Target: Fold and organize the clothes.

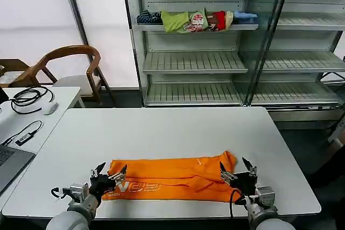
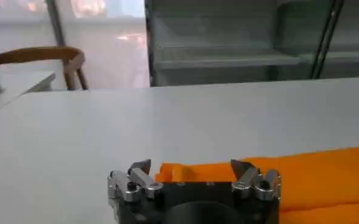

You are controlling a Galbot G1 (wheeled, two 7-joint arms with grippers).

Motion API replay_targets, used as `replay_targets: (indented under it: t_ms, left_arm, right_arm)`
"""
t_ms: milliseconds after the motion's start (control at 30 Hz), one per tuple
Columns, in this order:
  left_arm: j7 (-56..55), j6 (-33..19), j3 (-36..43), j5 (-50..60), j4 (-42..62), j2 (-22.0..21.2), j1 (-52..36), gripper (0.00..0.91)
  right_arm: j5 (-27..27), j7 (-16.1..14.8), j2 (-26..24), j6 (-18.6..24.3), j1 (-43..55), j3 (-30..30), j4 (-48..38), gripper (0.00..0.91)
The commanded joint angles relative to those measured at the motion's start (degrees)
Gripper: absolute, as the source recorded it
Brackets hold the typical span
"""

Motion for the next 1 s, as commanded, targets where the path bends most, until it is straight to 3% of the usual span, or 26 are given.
replay_targets:
  t_ms: [33,500,533,567,633,1000]
  left_arm:
    - [-13.42,-0.89,3.99,-4.40,1.29,-1.10,-1.08,0.907]
    - [-13.13,-0.40,5.20,-4.48,4.36,-1.85,-1.97,0.907]
    - [-13.17,-0.40,5.27,-4.46,4.43,-1.93,-2.04,0.796]
    - [-13.16,-0.39,5.29,-4.45,4.47,-2.00,-2.06,0.514]
    - [-13.16,-0.23,5.34,-4.47,4.32,-1.96,-2.03,0.040]
    - [-12.71,-0.12,6.65,-4.22,3.99,-1.77,-1.73,0.020]
  right_arm:
    - [-0.19,-0.15,-0.01,0.86,-2.21,5.20,3.72,0.907]
    - [-1.41,-0.03,0.44,1.20,-1.20,3.48,1.49,0.907]
    - [-1.43,0.00,0.44,1.18,-1.07,3.33,1.37,0.907]
    - [-1.54,0.01,0.44,1.18,-0.96,3.14,1.29,0.907]
    - [-1.63,0.03,0.42,1.19,-0.78,2.95,1.16,0.907]
    - [-1.68,0.16,0.32,1.19,-0.23,2.71,0.36,0.907]
